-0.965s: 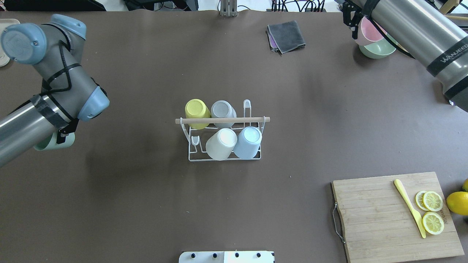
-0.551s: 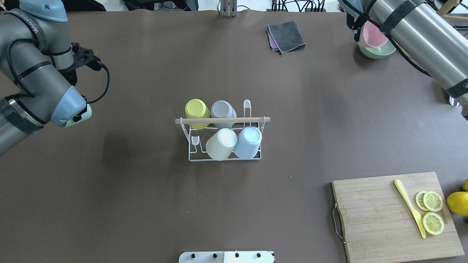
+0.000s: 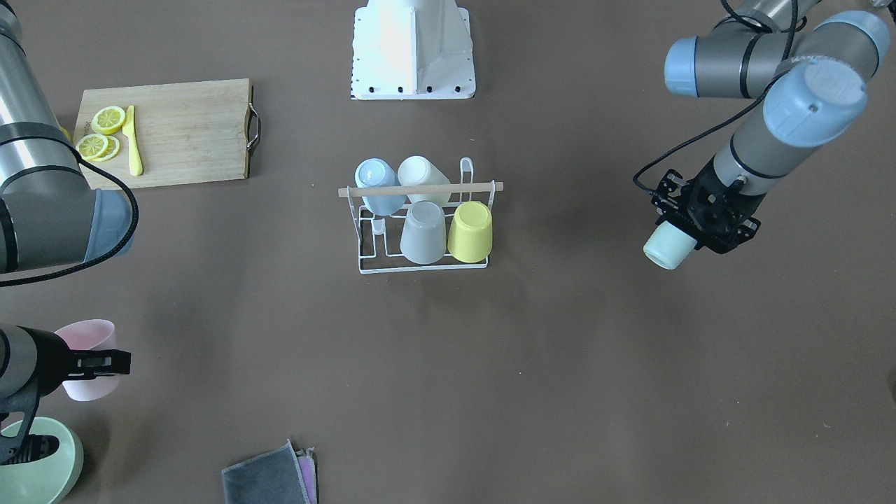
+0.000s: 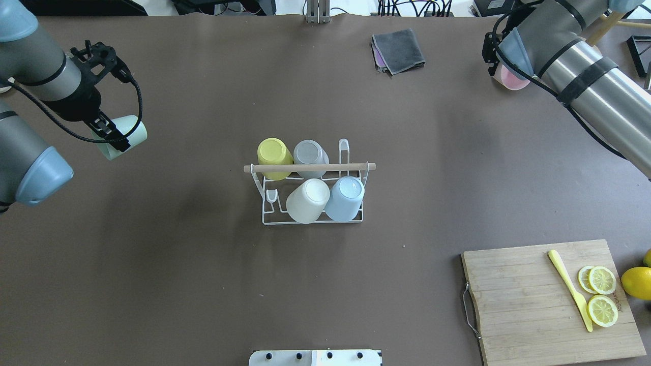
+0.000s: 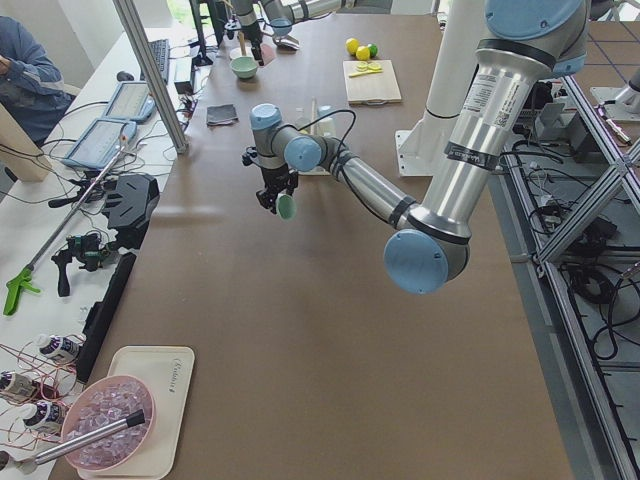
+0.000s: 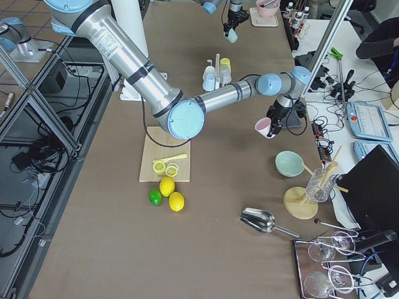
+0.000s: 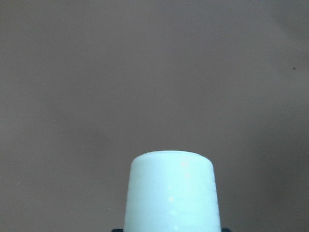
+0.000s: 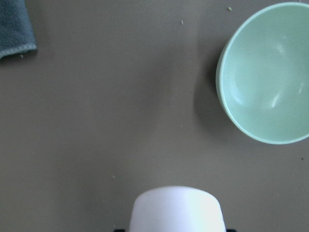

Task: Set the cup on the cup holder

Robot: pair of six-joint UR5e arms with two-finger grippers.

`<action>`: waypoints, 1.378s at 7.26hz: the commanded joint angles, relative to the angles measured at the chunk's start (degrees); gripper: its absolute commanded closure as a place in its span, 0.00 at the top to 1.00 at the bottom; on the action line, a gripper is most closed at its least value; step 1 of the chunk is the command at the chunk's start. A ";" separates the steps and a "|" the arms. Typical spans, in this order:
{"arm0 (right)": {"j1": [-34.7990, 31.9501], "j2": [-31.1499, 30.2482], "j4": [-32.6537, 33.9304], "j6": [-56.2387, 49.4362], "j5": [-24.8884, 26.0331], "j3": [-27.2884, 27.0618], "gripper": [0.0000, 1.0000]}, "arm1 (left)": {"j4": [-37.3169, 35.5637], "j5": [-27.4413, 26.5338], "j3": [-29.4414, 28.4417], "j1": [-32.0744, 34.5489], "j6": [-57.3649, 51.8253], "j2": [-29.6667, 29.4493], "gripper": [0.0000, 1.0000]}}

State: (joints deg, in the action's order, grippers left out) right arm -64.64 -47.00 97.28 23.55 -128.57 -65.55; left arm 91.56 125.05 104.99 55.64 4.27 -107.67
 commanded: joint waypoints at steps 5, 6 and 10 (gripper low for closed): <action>-3.64 -6.78 -25.44 9.32 -14.66 0.51 0.00 | 56.46 -23.74 5.31 -4.03 17.08 12.83 0.30; -4.26 -6.96 -28.35 9.40 -16.69 0.51 0.00 | 63.50 -30.07 5.31 -6.05 17.34 13.80 0.27; -4.09 -8.28 -39.61 6.61 -22.31 2.79 0.00 | 76.99 -50.13 5.13 -20.17 22.80 13.02 0.21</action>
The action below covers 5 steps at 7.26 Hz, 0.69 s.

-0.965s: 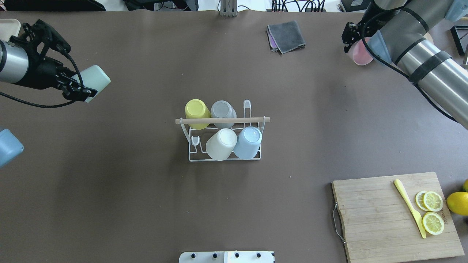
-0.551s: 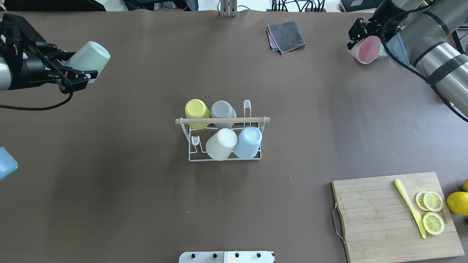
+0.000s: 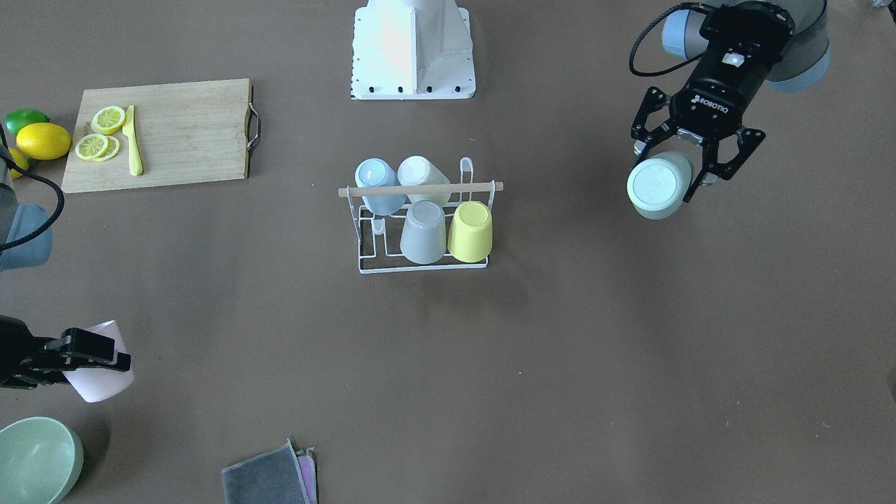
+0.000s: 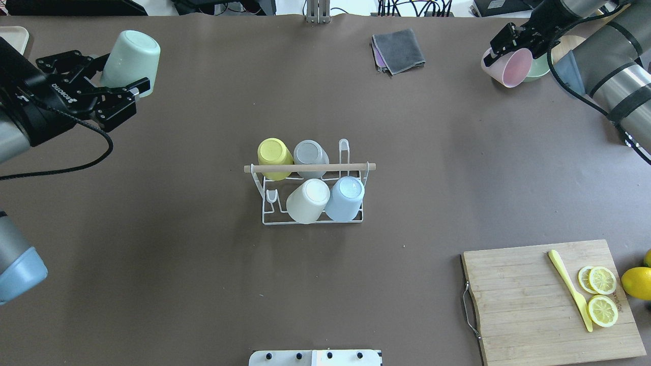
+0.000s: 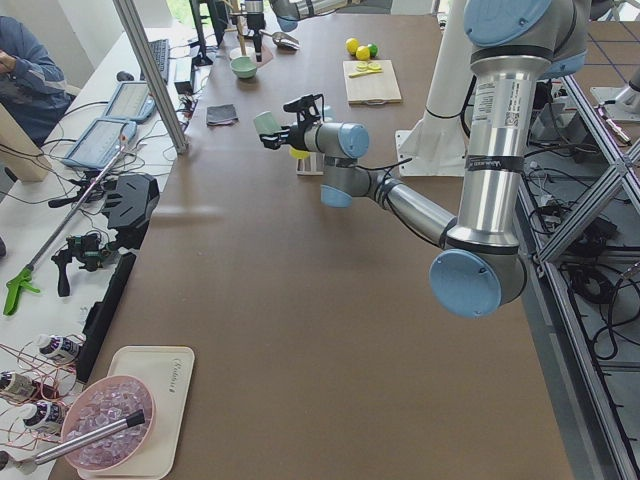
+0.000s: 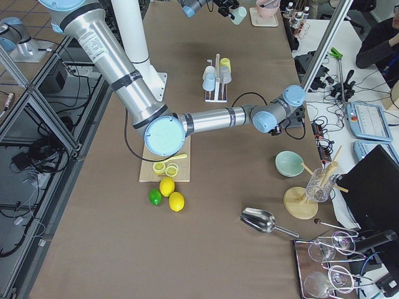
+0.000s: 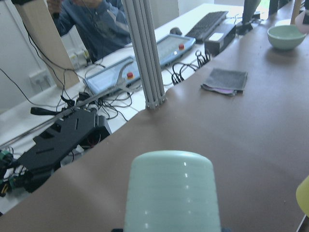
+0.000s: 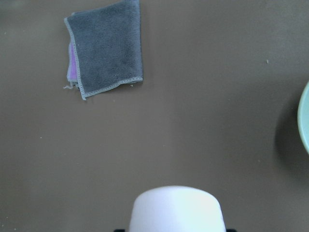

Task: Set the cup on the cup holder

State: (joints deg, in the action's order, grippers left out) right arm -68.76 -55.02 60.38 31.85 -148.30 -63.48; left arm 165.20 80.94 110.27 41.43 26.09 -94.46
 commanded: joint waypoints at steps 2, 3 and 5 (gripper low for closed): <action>0.11 -0.52 -3.07 -8.45 -5.93 1.16 0.00 | 7.31 -18.92 -1.54 -19.91 1.16 -0.72 0.21; 0.11 -0.61 -3.25 -12.38 -7.69 1.34 0.00 | 7.68 -22.98 -2.07 -23.81 0.98 -1.42 0.21; 0.11 -0.96 -3.42 -16.02 -12.16 2.39 0.00 | 7.77 -30.45 -2.08 -29.88 0.45 -2.91 0.21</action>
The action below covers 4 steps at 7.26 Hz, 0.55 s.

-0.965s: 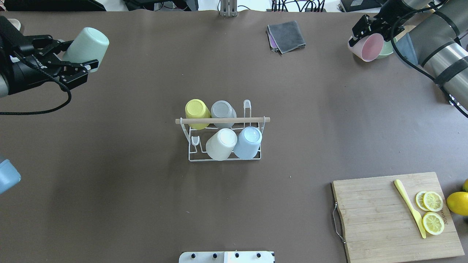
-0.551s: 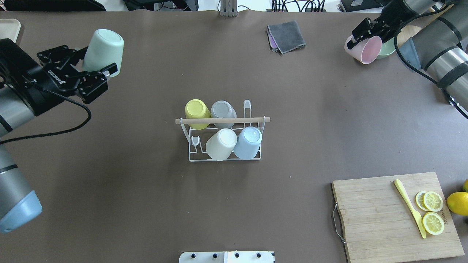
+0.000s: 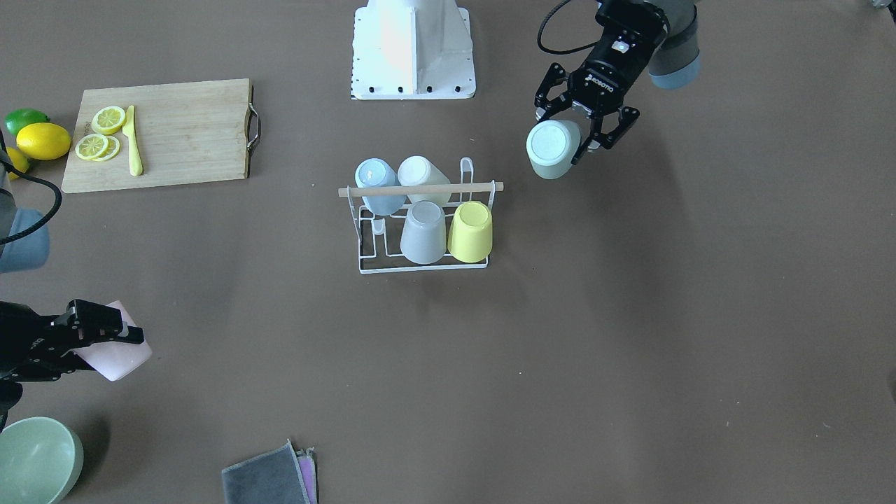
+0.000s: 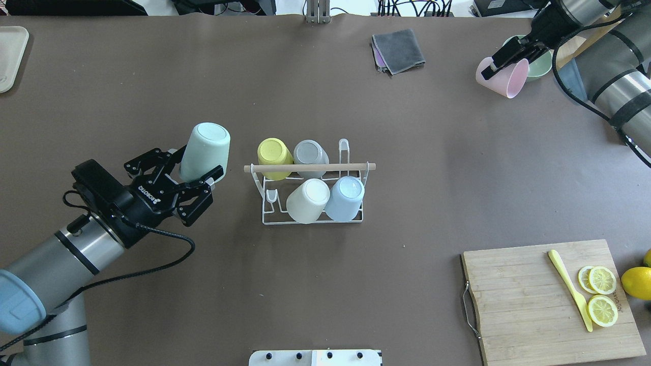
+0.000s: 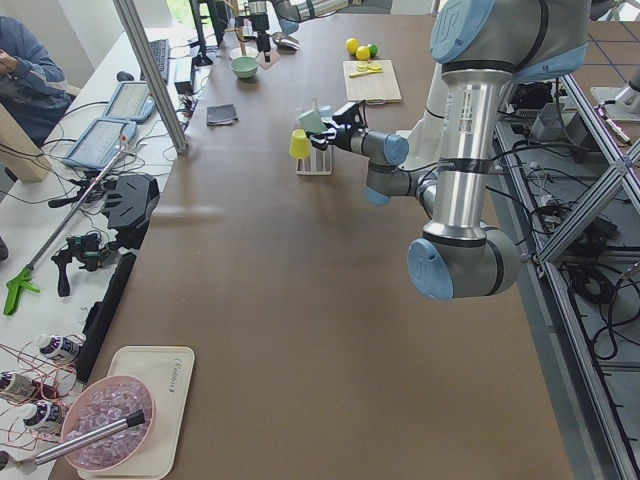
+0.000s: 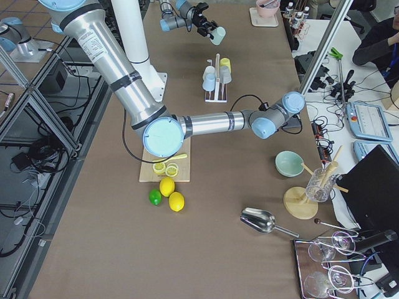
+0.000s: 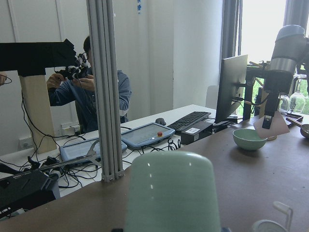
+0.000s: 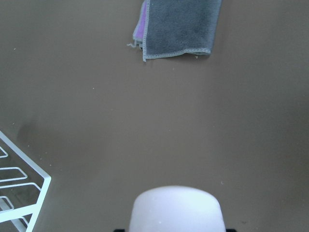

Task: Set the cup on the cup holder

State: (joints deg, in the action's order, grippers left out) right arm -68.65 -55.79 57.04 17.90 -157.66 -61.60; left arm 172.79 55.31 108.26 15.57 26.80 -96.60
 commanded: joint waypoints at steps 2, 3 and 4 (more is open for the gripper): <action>-1.22 -0.37 -0.09 -2.34 -8.08 0.69 0.00 | 0.17 -11.94 -0.76 -9.13 -5.83 -2.27 0.21; -1.84 -0.64 -0.09 -2.34 -10.72 0.87 0.00 | 0.09 -13.63 -1.03 -9.67 -6.58 -3.32 0.21; -2.10 -1.16 -0.18 -2.43 -12.57 0.87 0.00 | -0.26 -17.30 -2.08 -11.42 -9.02 -5.42 0.21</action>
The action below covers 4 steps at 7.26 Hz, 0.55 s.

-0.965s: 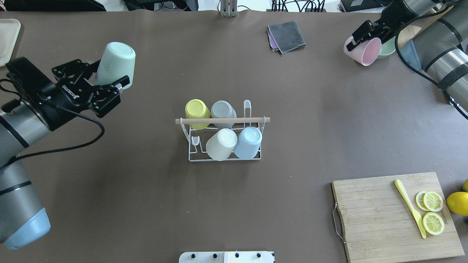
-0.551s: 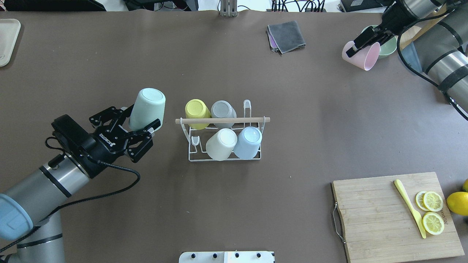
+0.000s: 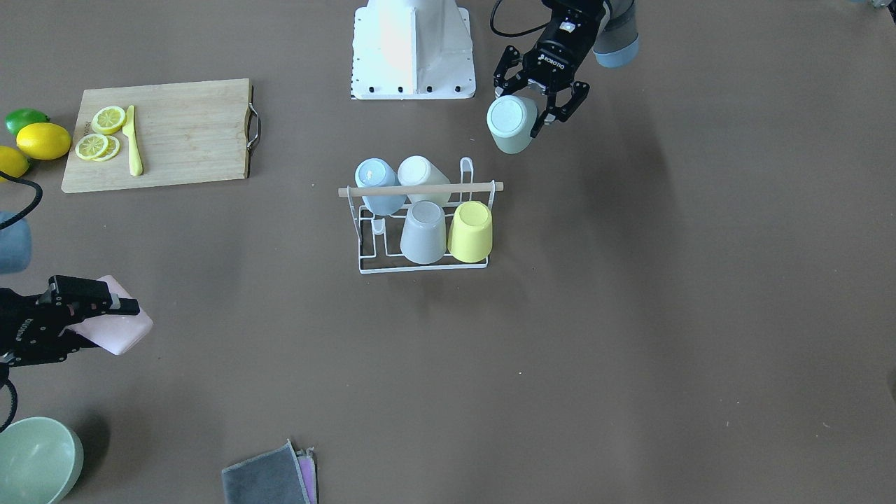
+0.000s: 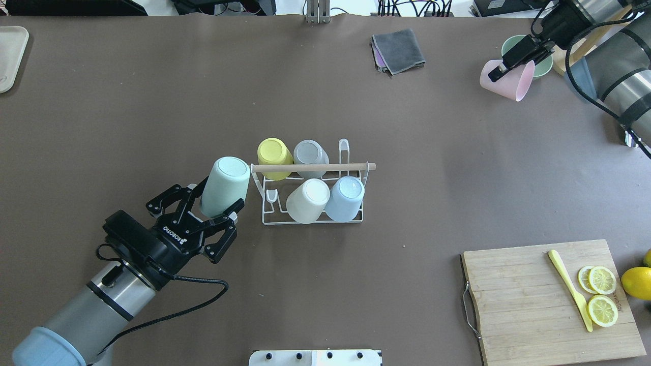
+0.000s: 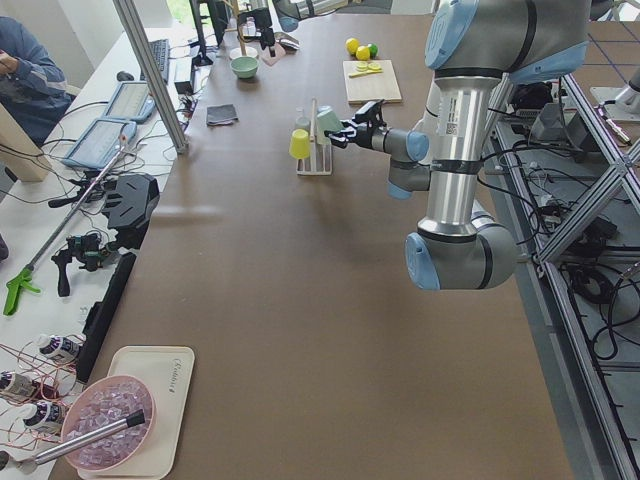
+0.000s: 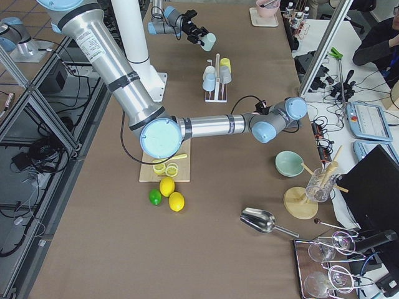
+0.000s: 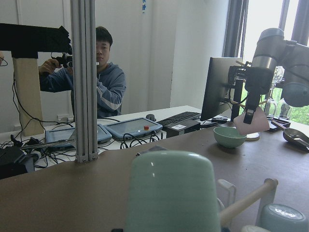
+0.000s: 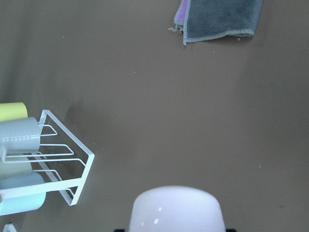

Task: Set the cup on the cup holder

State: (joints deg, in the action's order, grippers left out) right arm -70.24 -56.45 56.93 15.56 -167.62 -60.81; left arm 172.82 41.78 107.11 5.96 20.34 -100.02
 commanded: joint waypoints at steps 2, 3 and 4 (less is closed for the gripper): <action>-0.95 -0.76 -0.15 -0.10 -3.42 0.00 0.00 | -0.29 -8.02 -2.17 -3.50 -3.21 -3.77 0.21; -0.95 -0.94 -0.41 -0.01 -3.59 -0.01 0.00 | -0.12 -9.95 -3.83 -3.41 -3.12 -5.87 0.21; -1.12 -1.29 -0.24 0.08 -5.68 0.08 0.00 | -0.03 -10.05 -3.84 -2.89 -2.94 -5.98 0.21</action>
State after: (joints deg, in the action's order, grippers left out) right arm -71.21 -57.38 56.66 15.55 -171.59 -60.79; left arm 172.67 32.67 103.88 2.74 17.30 -105.12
